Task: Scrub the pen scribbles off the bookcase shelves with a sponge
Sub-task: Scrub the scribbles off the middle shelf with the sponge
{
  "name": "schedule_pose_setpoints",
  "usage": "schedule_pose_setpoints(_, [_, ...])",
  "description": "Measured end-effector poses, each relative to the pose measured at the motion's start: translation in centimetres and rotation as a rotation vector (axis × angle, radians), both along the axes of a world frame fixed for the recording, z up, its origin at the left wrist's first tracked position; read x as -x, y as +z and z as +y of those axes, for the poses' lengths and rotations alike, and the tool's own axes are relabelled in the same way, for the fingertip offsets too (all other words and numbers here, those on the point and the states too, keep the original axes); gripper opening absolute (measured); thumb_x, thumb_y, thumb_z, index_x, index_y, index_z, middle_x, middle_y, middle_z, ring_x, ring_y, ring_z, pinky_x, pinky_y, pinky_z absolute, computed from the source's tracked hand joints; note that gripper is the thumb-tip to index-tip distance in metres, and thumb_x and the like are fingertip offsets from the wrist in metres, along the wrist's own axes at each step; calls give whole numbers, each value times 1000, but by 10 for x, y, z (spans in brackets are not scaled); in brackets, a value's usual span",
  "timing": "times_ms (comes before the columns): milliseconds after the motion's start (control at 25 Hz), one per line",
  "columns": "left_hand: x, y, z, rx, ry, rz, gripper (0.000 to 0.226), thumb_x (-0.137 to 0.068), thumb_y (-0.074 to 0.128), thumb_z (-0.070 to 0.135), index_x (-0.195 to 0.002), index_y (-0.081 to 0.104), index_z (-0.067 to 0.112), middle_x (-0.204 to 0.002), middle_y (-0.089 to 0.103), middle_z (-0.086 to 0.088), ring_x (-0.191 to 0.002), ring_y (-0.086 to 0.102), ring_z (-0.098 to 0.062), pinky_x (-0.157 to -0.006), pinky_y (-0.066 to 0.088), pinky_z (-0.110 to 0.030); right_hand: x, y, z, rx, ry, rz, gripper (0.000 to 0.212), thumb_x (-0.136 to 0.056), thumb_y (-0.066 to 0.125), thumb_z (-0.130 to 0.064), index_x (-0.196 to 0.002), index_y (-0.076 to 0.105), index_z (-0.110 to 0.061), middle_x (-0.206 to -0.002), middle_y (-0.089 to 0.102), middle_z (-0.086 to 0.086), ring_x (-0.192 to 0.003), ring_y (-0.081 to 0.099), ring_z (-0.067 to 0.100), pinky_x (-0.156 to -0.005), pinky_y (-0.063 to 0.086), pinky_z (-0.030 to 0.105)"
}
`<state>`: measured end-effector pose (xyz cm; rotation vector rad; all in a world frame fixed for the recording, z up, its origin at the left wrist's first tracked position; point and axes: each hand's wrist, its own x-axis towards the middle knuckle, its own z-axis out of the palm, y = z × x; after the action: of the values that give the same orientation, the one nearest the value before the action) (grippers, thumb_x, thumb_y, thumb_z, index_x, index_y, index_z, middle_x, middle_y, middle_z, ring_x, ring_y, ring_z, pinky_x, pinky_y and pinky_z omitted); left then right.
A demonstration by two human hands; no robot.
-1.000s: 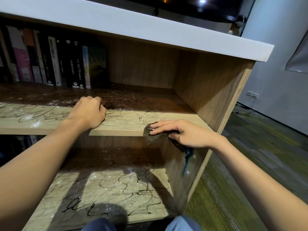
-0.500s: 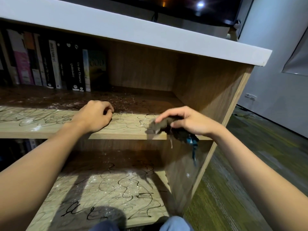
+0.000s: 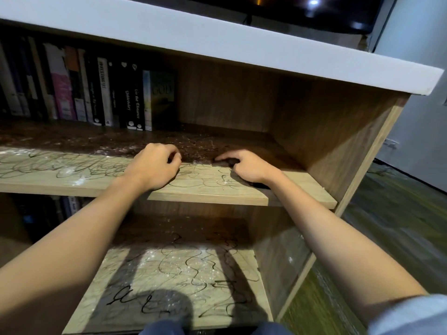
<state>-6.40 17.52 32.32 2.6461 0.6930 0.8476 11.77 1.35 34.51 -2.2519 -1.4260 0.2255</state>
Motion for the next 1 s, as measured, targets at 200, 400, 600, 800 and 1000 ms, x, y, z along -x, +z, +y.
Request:
schedule_pose_setpoints(200, [4,0,0,-6,-21,-19,26,-96,46,27,-104,68,19,-106,69,-8,-97,62,-26,-86,52,-42,39,11,-61,76,387,129,56,-84,44,14,-116,68,-26,-132,59,-8,-122,53,4,-104,39,20])
schedule_pose_setpoints(400, [1,1,-2,-55,-25,24,26,-97,45,26,-109,66,17,-108,67,-8,-97,61,-26,-84,51,-39,19,36,-119,-17,282,295,50,-80,39,21,-102,73,-8,-114,70,0,-113,62,13,-97,46,24])
schedule_pose_setpoints(600, [-15,4,-9,-79,49,29,26,-97,44,26,-102,63,8,-96,65,-14,-82,59,-31,-73,51,-39,-20,1,-112,-82,-202,-70,38,-90,47,-9,-112,66,-35,-121,64,-6,-108,61,21,-96,50,42])
schedule_pose_setpoints(800, [-22,5,-11,-35,73,16,21,-96,46,22,-84,57,9,-81,59,-12,-69,53,-28,-62,41,-34,37,-14,-94,-113,115,-114,36,-95,49,-12,-122,64,-30,-133,57,-13,-125,46,2,-110,32,27])
schedule_pose_setpoints(1000, [-22,3,-8,-29,74,9,23,-96,47,23,-93,63,7,-79,59,-10,-65,53,-26,-60,41,-33,23,-3,-130,-56,255,91,43,-90,48,4,-115,69,-23,-130,59,-16,-127,48,1,-111,33,26])
